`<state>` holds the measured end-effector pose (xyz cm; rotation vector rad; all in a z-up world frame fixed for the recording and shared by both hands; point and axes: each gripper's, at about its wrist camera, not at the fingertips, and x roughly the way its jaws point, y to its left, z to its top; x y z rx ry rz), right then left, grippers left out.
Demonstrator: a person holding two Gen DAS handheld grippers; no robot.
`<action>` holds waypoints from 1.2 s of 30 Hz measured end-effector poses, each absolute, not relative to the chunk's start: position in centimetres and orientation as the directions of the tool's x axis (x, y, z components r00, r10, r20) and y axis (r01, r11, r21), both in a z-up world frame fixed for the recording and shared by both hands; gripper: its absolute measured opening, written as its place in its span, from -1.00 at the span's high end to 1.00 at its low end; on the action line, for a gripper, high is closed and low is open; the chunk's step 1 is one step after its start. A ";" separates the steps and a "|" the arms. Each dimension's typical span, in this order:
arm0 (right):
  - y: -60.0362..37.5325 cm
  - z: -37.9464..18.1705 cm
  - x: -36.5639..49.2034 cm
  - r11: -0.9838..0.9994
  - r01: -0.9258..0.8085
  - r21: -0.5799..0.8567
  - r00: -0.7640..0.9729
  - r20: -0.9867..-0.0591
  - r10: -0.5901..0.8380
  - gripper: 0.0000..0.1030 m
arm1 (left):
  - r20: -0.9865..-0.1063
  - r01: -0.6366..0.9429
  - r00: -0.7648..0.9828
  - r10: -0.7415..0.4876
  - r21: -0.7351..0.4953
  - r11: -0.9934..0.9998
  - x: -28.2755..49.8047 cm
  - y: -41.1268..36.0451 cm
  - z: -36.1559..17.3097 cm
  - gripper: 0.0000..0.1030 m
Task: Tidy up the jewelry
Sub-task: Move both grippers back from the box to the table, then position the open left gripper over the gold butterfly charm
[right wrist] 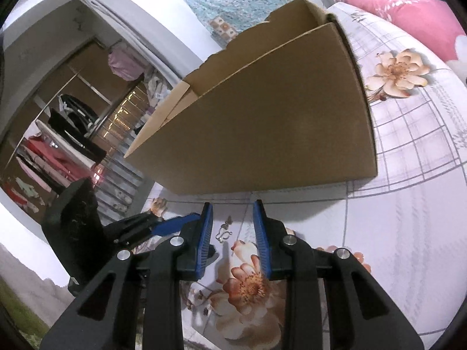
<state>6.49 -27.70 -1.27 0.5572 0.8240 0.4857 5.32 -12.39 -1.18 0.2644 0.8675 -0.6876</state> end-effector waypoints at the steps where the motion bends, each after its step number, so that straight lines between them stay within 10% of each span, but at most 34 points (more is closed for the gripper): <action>1: -27.8 -1.2 6.4 0.752 -0.188 0.631 0.591 -0.539 0.600 0.45 | -0.779 0.651 0.449 -0.437 -0.049 0.757 5.4 -12.6 -1.3 0.39; 18: -28.7 -1.5 6.1 0.735 -0.182 0.653 0.610 -0.511 0.605 0.45 | -0.803 0.674 0.452 -0.388 0.022 0.739 5.4 -14.2 -1.2 0.93; 36: -27.6 -1.6 5.7 0.750 -0.199 0.631 0.586 -0.536 0.607 0.44 | -0.792 0.645 0.428 -0.435 -0.070 0.761 4.7 -10.6 -0.4 0.90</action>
